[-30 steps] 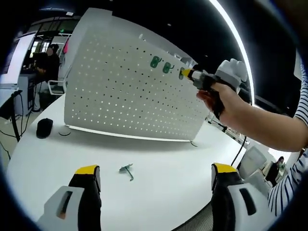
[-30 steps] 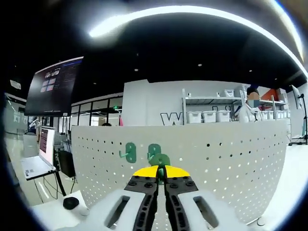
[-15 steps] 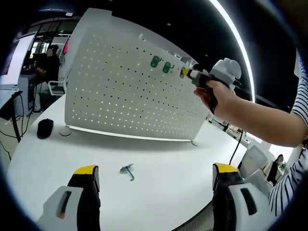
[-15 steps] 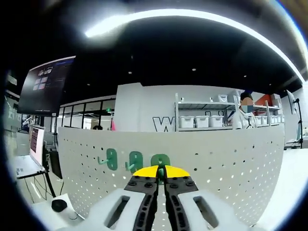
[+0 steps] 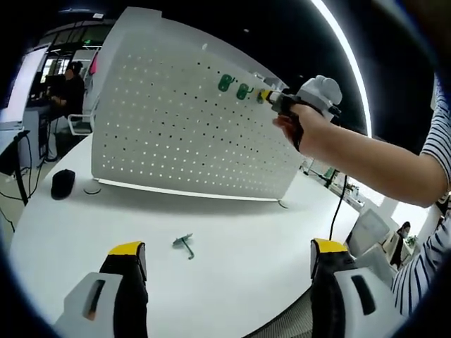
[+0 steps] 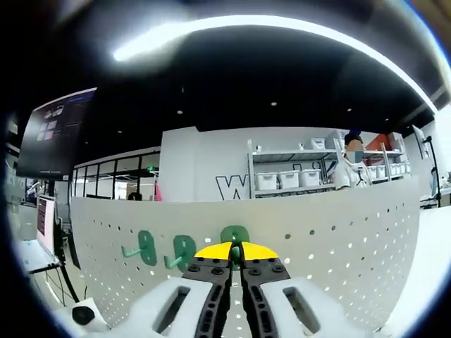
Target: Insert the hook assembly into the mounting plate slot until the hook locks in place.
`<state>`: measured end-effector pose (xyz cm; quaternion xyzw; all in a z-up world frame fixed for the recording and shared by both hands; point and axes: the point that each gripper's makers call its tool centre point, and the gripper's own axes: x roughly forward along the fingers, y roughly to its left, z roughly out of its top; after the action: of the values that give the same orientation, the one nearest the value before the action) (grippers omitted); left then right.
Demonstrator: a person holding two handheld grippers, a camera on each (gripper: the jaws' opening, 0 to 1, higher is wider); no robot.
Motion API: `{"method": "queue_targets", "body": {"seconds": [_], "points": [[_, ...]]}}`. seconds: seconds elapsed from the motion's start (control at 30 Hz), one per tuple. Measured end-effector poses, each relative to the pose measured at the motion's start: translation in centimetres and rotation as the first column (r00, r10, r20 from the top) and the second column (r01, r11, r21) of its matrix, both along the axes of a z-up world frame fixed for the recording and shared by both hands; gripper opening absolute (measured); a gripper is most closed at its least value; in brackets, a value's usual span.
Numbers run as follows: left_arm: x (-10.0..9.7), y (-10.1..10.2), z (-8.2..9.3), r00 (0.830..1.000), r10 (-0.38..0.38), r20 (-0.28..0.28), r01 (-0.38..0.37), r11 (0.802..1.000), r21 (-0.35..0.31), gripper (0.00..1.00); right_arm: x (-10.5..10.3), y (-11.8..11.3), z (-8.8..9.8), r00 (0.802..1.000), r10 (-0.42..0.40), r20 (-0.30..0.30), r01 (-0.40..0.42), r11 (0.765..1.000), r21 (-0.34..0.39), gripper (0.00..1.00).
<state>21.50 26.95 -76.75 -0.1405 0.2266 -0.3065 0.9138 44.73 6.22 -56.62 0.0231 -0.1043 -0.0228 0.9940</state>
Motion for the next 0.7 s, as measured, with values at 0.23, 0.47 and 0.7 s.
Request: {"method": "queue_targets", "body": {"seconds": [0.23, 0.47, 0.7], "points": [[-0.1, -0.2, -0.3, 1.000, -0.009, -0.013, 0.010, 1.000, 0.010, 0.97, 0.5, 0.4, 0.1, 1.000, 0.005, 0.027, -0.004, 1.000, -0.030, 0.00], [0.0, -0.1, -0.5, 1.000, -0.005, -0.025, 0.005, 1.000, 0.007, 0.96, 0.8, 0.3, -0.8, 1.000, -0.011, 0.028, 0.011, 1.000, 0.006, 0.00], [0.0, 0.0, -0.6, 1.000, 0.000, -0.024, 0.000, 1.000, 0.005, 0.95, 0.9, 0.2, -0.8, 0.999, -0.010, 0.039, 0.010, 1.000, 0.025, 0.00]]}}
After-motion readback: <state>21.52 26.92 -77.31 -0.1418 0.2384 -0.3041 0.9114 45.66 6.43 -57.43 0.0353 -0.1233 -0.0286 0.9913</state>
